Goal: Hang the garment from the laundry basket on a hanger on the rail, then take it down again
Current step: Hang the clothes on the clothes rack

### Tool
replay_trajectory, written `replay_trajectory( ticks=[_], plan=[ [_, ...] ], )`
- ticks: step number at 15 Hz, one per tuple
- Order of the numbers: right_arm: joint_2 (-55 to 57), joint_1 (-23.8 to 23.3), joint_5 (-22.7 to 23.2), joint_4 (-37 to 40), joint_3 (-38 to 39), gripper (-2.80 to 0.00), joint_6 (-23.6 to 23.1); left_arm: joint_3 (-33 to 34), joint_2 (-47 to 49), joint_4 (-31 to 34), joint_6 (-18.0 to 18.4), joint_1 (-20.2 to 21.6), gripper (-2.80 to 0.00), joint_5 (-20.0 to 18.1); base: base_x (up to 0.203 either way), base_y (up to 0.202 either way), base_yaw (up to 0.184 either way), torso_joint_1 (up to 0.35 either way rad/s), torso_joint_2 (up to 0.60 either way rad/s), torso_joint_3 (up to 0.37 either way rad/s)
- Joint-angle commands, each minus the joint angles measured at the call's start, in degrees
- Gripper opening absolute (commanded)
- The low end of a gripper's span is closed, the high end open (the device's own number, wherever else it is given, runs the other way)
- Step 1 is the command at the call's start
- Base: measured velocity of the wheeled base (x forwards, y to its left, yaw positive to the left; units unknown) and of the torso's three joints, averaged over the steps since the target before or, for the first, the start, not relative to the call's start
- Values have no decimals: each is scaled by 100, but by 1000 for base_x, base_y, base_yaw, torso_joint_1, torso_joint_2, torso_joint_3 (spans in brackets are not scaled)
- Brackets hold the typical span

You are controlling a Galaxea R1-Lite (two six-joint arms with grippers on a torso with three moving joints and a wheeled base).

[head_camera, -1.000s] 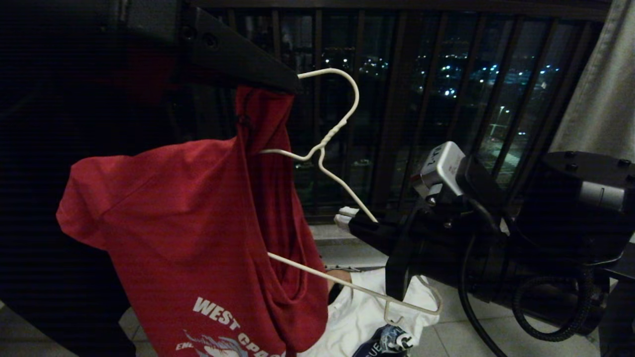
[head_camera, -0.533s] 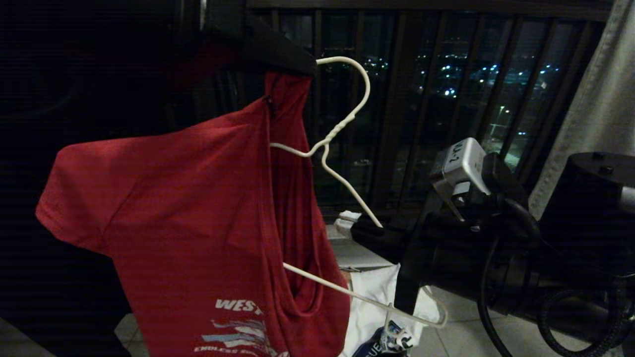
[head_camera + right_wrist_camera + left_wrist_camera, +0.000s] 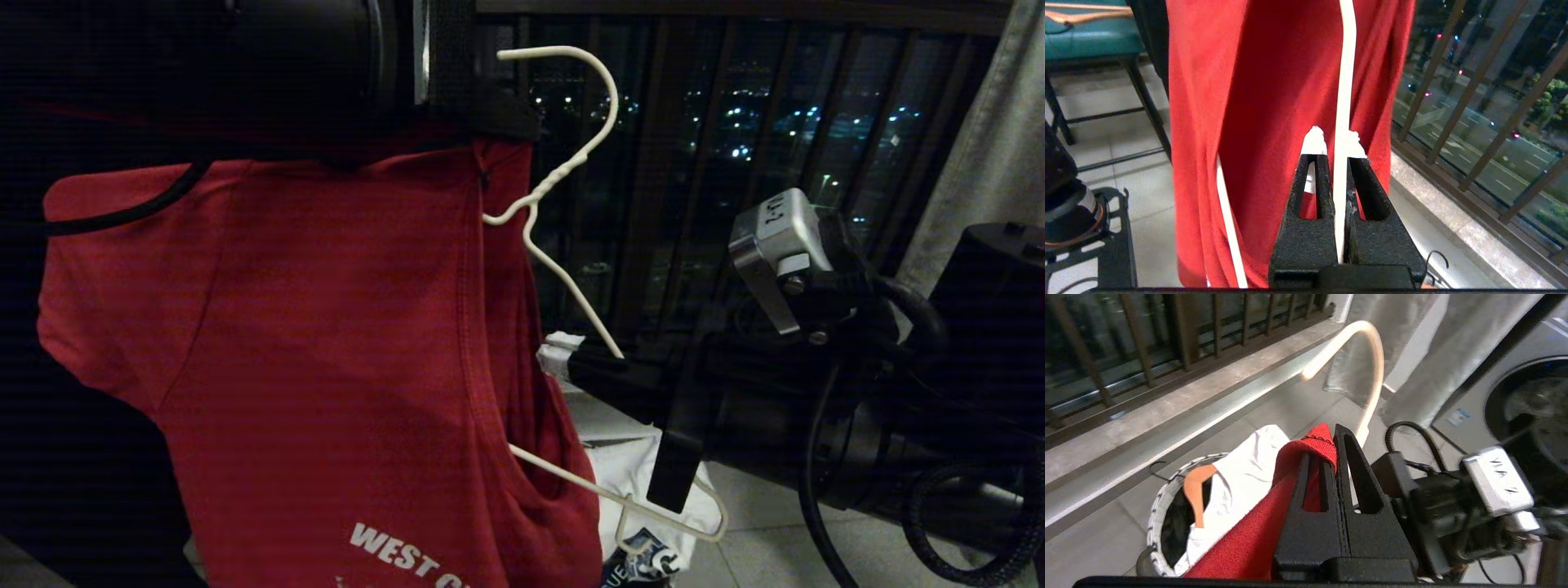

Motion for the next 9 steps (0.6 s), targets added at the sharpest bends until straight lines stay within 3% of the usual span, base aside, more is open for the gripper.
replay_trajectory(
  ticks=[1,9],
  plan=[
    [-12,4,18,-26,-71,-280,90,20,40,24,-14,-101,-280,25,0,0,0,0,0,0],
    [-108,4,27,-35,-150,-280,276,110,-48,51,-62,-425,-280,-2,0,0,0,0,0,0]
  ],
)
